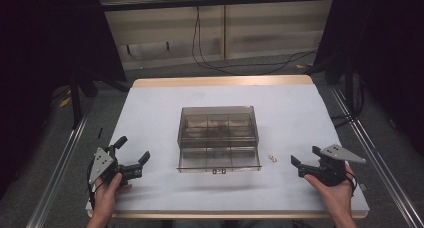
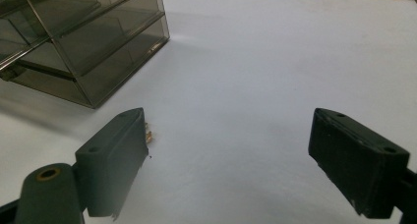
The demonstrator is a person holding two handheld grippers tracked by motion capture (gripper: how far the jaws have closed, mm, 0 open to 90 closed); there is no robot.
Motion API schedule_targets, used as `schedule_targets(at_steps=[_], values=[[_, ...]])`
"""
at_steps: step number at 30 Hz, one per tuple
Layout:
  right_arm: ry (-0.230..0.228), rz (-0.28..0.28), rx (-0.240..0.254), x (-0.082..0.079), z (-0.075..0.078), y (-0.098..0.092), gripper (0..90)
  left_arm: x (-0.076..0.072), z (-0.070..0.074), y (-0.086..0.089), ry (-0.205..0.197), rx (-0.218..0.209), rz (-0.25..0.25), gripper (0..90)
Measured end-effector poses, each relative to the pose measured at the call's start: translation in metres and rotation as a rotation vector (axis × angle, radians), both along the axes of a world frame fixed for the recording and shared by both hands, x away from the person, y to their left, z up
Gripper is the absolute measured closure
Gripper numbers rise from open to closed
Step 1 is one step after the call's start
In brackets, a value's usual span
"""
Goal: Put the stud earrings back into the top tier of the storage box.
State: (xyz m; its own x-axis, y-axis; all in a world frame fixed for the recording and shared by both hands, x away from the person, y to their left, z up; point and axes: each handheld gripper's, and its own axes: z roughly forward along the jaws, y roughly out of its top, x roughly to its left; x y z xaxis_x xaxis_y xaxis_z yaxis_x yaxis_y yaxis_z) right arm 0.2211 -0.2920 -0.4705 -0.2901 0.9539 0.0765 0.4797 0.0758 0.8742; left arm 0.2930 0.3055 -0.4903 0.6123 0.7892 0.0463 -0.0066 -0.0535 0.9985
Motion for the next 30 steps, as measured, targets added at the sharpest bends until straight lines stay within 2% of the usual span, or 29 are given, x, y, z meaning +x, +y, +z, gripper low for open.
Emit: schedule_targets(at_steps=[8, 11, 13, 14, 15, 17, 18, 19, 21, 27, 29, 30], values=[[-0.017, 0.036, 0.021, -0.002, 0.002, -0.001, 17.5, 0.0, 0.0, 0.0, 0.003, -0.008, 0.001, 0.6], [-0.005, 0.053, 0.019, -0.002, 0.003, 0.0, 23.8, 0.0, 0.0, 0.0, 0.002, -0.005, -0.001, 0.6], [0.011, 0.079, 0.015, -0.001, 0.003, 0.002, 26.0, 0.0, 0.0, 0.0, 0.001, -0.004, -0.001, 0.6], [0.028, 0.113, 0.007, 0.002, 0.004, 0.005, 28.8, 0.0, 0.0, 0.0, 0.002, -0.005, -0.001, 0.5], [0.028, 0.113, 0.007, 0.002, 0.004, 0.005, 28.8, 0.0, 0.0, 0.0, 0.001, -0.008, 0.001, 0.5], [0.046, 0.16, -0.015, 0.007, 0.006, 0.01, 31.8, 0.0, 0.0, 0.0, 0.001, -0.006, 0.001, 0.6], [0.046, 0.16, -0.015, 0.007, 0.006, 0.01, 31.8, 0.0, 0.0, 0.0, 0.001, -0.006, 0.001, 0.5], [0.09, 0.214, -0.031, 0.01, 0.008, 0.015, 31.8, 0.0, 0.0, 0.0, 0.001, -0.007, 0.001, 0.5], [0.13, 0.256, -0.046, 0.013, 0.009, 0.02, 31.6, 0.001, 0.0, 0.0, 0.003, -0.004, 0.001, 0.5], [0.15, 0.307, -0.051, 0.016, 0.018, 0.025, 32.2, 0.0, 0.0, 0.0, 0.005, -0.001, -0.001, 0.5], [0.196, 0.322, -0.11, 0.018, 0.022, 0.029, 30.4, 0.001, 0.0, 0.0, 0.005, 0.0, -0.001, 0.5], [0.215, 0.339, -0.122, 0.019, 0.024, 0.031, 30.3, 0.001, 0.0, 0.0, 0.005, -0.003, 0.001, 0.5]])
